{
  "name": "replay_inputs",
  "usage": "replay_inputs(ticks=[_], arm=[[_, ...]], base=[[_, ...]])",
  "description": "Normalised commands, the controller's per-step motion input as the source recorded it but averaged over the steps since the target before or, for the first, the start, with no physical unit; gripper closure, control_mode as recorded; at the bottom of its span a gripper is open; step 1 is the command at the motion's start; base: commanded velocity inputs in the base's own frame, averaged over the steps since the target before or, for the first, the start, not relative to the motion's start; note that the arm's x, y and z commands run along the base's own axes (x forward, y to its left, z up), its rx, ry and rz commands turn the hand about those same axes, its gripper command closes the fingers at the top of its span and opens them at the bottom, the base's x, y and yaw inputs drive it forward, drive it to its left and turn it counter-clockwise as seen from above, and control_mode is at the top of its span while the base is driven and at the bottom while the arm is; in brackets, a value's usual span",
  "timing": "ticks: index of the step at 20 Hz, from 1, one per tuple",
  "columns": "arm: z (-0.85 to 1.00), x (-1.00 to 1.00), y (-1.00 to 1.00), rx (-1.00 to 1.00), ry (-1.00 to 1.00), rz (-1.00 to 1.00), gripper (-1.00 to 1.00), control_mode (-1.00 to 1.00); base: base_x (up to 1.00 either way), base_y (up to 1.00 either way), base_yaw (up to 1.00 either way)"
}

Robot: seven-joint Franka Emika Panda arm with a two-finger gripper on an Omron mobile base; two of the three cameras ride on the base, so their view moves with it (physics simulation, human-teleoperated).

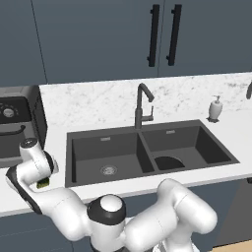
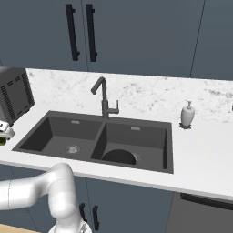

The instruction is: Pick the pan and sponge and place them into the sink. Then turn on the water.

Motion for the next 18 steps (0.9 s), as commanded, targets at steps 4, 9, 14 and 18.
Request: replay_inputs(ticks=[4,9,14,18], arm=[[-0.45,-0.02,-0.11,0.08,-0.04,0.09,1.0,-1.0],[-0.01,-0.3,-0.42,0.0,-0.13,0.02,1.0,-1.0],[0.42,-0.42,-0.63,0.0,-0.14,0.01,1.0,-1.0],[0.79,-0.32,-0.74,0.0,0.0,0.01,1.0,-1.0]], base=[[0.0,0.0,0.0],[0.0,0.0,0.0],[0.0,0.0,0.0],[0.0,0.0,0.0]])
